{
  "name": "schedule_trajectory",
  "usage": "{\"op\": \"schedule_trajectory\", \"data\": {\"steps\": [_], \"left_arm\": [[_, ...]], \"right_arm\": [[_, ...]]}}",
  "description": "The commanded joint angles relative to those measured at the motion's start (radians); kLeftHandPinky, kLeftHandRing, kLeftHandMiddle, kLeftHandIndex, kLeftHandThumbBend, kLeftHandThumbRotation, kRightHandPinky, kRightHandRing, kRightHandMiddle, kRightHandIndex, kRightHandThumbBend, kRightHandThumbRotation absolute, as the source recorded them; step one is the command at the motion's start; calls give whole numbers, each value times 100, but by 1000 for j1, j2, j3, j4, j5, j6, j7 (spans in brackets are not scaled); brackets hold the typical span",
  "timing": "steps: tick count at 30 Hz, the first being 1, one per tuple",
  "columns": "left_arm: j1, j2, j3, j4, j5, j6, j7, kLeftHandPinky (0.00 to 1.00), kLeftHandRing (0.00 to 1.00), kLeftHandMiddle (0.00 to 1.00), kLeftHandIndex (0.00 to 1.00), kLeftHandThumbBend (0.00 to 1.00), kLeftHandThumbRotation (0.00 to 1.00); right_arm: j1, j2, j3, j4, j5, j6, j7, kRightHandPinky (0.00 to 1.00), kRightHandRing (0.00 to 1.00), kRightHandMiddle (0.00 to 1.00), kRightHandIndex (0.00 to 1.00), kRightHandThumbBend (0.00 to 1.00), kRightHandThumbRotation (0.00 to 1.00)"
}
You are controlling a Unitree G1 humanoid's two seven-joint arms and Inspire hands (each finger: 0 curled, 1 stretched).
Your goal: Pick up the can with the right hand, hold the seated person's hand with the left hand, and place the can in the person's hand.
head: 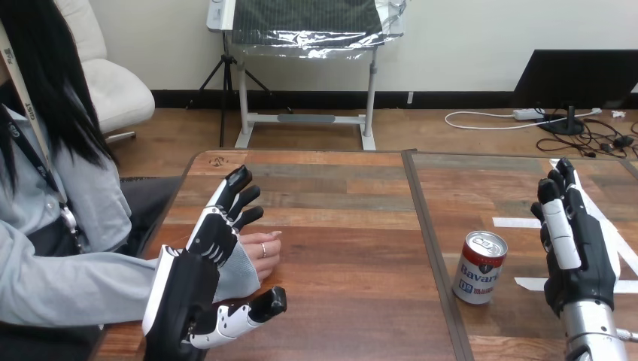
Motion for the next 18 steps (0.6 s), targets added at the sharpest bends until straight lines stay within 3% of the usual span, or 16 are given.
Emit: {"op": "schedule_trajectory", "data": {"steps": [1,18], "left_arm": [[-50,7,11,-20,14,-20,11,84,91,94,92,100,56],[-51,8,-11,-32,-23,-4,-19,86,92,95,93,100,54]], "right_arm": [[-14,-17,21,-8,-17,-14,-7,97,99,100,100,100,74],[20,8,42,-1,-33,-10,-10,97,99,100,100,100,75]]}}
